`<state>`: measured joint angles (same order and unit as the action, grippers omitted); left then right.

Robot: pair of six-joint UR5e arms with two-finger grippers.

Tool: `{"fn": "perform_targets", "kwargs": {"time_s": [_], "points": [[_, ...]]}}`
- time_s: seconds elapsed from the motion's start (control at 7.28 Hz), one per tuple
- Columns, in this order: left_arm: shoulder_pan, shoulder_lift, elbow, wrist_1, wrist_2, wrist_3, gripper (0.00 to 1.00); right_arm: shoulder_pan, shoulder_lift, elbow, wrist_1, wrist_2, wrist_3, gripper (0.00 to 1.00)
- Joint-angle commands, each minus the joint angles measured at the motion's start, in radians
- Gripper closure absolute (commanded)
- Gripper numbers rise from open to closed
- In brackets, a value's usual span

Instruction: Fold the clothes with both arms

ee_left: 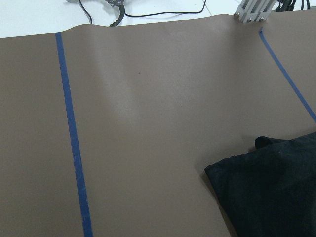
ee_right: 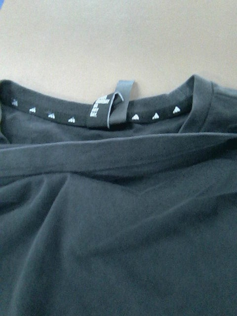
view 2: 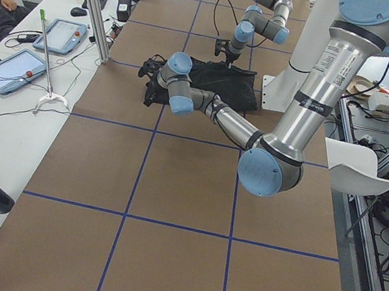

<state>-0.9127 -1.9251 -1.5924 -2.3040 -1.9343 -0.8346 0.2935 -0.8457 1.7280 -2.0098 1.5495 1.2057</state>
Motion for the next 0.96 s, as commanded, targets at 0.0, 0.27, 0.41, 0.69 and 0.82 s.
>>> {"fn": "perform_targets", "kwargs": {"time_s": [0.0,0.27,0.41,0.69,0.82], "points": [[0.002,0.000,0.000,0.000,0.000,0.000,0.00,0.006,-0.116,0.091,0.000,-0.015,-0.034,1.00],[0.002,-0.002,0.000,0.002,0.000,-0.001,0.00,-0.004,-0.138,0.088,0.017,-0.032,-0.028,0.42],[0.002,-0.002,0.000,0.002,0.000,-0.001,0.00,-0.005,-0.131,0.088,0.048,-0.042,-0.017,0.00],[0.002,-0.005,0.000,0.003,-0.003,0.003,0.00,0.050,-0.134,0.093,0.204,-0.026,-0.028,0.00],[0.003,-0.002,-0.008,0.003,-0.005,-0.001,0.00,0.062,-0.185,0.135,0.285,-0.022,-0.032,0.00]]}}
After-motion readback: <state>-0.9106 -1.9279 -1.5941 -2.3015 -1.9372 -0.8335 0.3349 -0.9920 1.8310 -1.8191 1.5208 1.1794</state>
